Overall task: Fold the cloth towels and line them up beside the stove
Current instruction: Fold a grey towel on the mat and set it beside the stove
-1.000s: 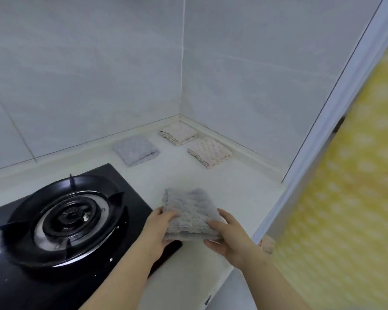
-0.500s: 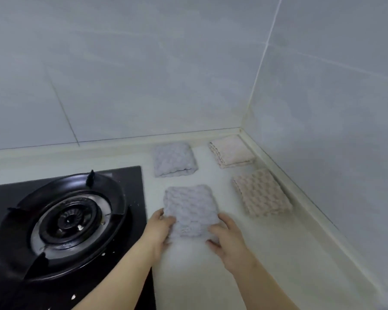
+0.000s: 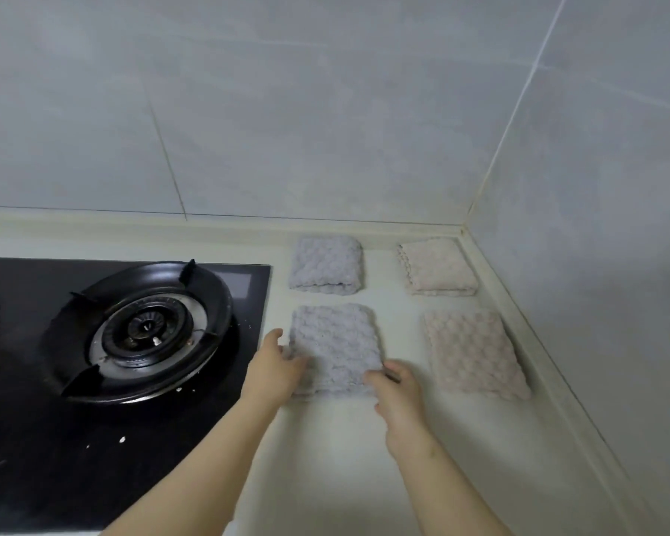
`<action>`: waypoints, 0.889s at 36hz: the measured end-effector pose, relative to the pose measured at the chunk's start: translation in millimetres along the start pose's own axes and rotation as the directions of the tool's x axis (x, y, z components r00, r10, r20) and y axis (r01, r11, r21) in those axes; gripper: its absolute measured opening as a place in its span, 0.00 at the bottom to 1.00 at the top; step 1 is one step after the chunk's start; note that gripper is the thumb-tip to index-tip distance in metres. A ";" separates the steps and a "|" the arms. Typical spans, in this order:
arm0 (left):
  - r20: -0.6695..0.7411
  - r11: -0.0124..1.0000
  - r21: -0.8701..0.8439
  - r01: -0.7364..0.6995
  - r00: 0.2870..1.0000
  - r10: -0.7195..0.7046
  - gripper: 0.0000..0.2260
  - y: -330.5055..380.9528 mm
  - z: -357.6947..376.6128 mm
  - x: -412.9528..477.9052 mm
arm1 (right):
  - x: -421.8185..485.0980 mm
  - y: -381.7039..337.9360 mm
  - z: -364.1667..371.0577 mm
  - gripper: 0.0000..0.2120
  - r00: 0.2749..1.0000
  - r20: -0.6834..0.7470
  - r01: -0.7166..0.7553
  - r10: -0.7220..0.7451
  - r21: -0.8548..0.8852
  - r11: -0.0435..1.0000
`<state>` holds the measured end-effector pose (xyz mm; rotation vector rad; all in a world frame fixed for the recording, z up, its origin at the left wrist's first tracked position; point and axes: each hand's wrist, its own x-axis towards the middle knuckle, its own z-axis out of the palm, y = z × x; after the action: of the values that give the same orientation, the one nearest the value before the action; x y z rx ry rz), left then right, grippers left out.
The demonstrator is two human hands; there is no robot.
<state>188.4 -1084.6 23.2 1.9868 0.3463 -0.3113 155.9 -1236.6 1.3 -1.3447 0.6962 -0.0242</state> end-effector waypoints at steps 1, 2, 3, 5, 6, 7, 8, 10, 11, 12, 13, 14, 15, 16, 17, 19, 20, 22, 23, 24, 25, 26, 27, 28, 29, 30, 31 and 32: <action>-0.013 1.000 0.018 -0.012 1.000 0.012 0.28 0.2 -3.4 -4.0 | -1.2 -0.2 -0.2 0.12 1.000 -0.020 0.018 -0.019 -0.020 1.000; -0.029 1.000 0.024 -0.020 0.999 0.020 0.28 -0.2 -8.0 -9.0 | -2.7 0.3 -0.3 0.11 0.999 -0.040 0.032 -0.033 -0.042 0.999; -0.046 0.999 0.021 -0.025 0.999 0.026 0.26 -1.3 -13.8 -14.6 | -4.8 0.3 0.4 0.10 0.996 -0.062 0.052 -0.056 -0.075 0.996; -0.088 0.999 -0.017 -0.036 0.996 0.034 0.21 -5.8 -28.7 -24.8 | -12.1 -3.0 6.7 0.14 0.987 -0.090 0.112 -0.130 -0.182 0.977; -0.107 0.998 -0.054 -0.031 0.994 0.025 0.19 -8.9 -37.6 -30.5 | -16.1 -5.7 10.8 0.19 0.983 -0.081 0.143 -0.165 -0.228 0.963; -0.120 0.995 -0.096 -0.022 0.993 0.011 0.16 -12.8 -47.0 -36.6 | -20.6 -8.2 16.0 0.19 0.980 -0.071 0.164 -0.188 -0.256 0.953; -0.130 0.990 -0.142 -0.015 0.992 -0.004 0.14 -18.0 -56.9 -42.8 | -29.9 -13.2 23.8 0.17 0.977 -0.058 0.182 -0.203 -0.259 0.949; -0.151 0.970 -0.242 -0.006 0.988 -0.032 0.12 -30.1 -78.1 -56.2 | -52.4 -20.9 41.6 0.12 0.971 0.002 0.233 -0.240 -0.252 0.939; -0.168 0.959 -0.285 -0.008 0.985 -0.042 0.10 -36.9 -89.8 -63.8 | -64.7 -22.3 52.1 0.11 0.964 0.061 0.267 -0.260 -0.244 0.932; -0.191 0.947 -0.322 -0.016 0.980 -0.048 0.09 -43.6 -102.7 -72.7 | -78.2 -21.8 64.2 0.09 0.955 0.133 0.291 -0.266 -0.231 0.928; -0.218 0.934 -0.355 -0.029 0.974 -0.053 0.08 -50.6 -116.8 -82.6 | -93.4 -19.7 78.4 0.08 0.942 0.205 0.309 -0.265 -0.220 0.925; -0.246 0.925 -0.378 -0.044 0.968 -0.055 0.07 -57.8 -131.7 -93.3 | -110.2 -16.3 93.2 0.07 0.927 0.275 0.319 -0.256 -0.214 0.923; -0.274 0.918 -0.393 -0.057 0.960 -0.058 0.06 -66.0 -147.4 -104.3 | -128.0 -11.1 108.4 0.07 0.911 0.336 0.322 -0.240 -0.213 0.923; -0.304 0.911 -0.407 -0.068 0.950 -0.065 0.06 -75.7 -164.4 -116.4 | -145.6 -3.7 124.3 0.07 0.892 0.395 0.323 -0.220 -0.214 0.922; -0.334 0.903 -0.422 -0.078 0.939 -0.075 0.06 -86.8 -182.0 -128.9 | -165.0 4.0 141.1 0.07 0.871 0.447 0.326 -0.203 -0.217 0.920; -0.392 0.887 -0.450 -0.099 0.915 -0.096 0.05 -112.4 -217.7 -155.8 | -204.7 23.6 174.6 0.08 0.829 0.535 0.326 -0.163 -0.223 0.919; -0.419 0.882 -0.458 -0.109 0.902 -0.106 0.05 -126.7 -235.3 -169.7 | -223.0 36.8 190.8 0.08 0.806 0.576 0.322 -0.139 -0.230 0.918; -0.471 0.880 -0.460 -0.116 0.872 -0.131 0.06 -157.2 -269.7 -197.8 | -263.4 64.0 221.7 0.08 0.756 0.648 0.320 -0.087 -0.252 0.913; -0.492 0.880 -0.462 -0.111 0.858 -0.150 0.06 -172.3 -286.1 -211.3 | -284.4 76.8 236.2 0.07 0.732 0.678 0.325 -0.067 -0.261 0.909; -0.510 0.878 -0.466 -0.106 0.844 -0.168 0.07 -187.3 -302.0 -223.9 | -303.3 90.1 250.2 0.07 0.709 0.703 0.326 -0.049 -0.267 0.907; -0.525 0.875 -0.473 -0.104 0.830 -0.186 0.07 -201.8 -317.5 -236.0 | -323.1 102.1 263.7 0.07 0.688 0.725 0.331 -0.034 -0.272 0.904; -0.539 0.872 -0.478 -0.102 0.818 -0.200 0.06 -215.6 -332.7 -248.0 | -342.1 114.0 276.8 0.06 0.667 0.744 0.335 -0.022 -0.274 0.901; -0.553 0.871 -0.480 -0.101 0.806 -0.211 0.06 -228.4 -347.2 -259.2 | -360.6 124.6 288.7 0.06 0.649 0.761 0.339 -0.009 -0.279 0.899; -0.568 0.870 -0.482 -0.103 0.793 -0.221 0.06 -240.3 -361.2 -269.8 | -377.1 135.2 300.0 0.06 0.629 0.778 0.342 0.005 -0.283 0.896; -0.585 0.868 -0.485 -0.105 0.777 -0.232 0.06 -251.4 -374.7 -279.8 | -393.3 144.7 310.3 0.06 0.609 0.793 0.347 0.019 -0.287 0.893; -0.600 0.866 -0.489 -0.105 0.761 -0.247 0.06 -261.9 -387.3 -288.7 | -407.5 153.0 320.0 0.07 0.589 0.808 0.353 0.030 -0.290 0.890; -0.614 0.863 -0.494 -0.102 0.744 -0.263 0.06 -272.3 -399.1 -296.6 | -420.9 160.2 328.9 0.07 0.570 0.821 0.361 0.041 -0.295 0.885; -0.625 0.861 -0.499 -0.100 0.729 -0.278 0.06 -281.8 -410.5 -304.1 | -432.7 166.8 337.8 0.07 0.551 0.833 0.373 0.053 -0.302 0.877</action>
<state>-172.2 -628.6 72.7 1.4828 0.9072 0.4543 -92.4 -723.2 64.2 -1.6529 -0.2843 0.6379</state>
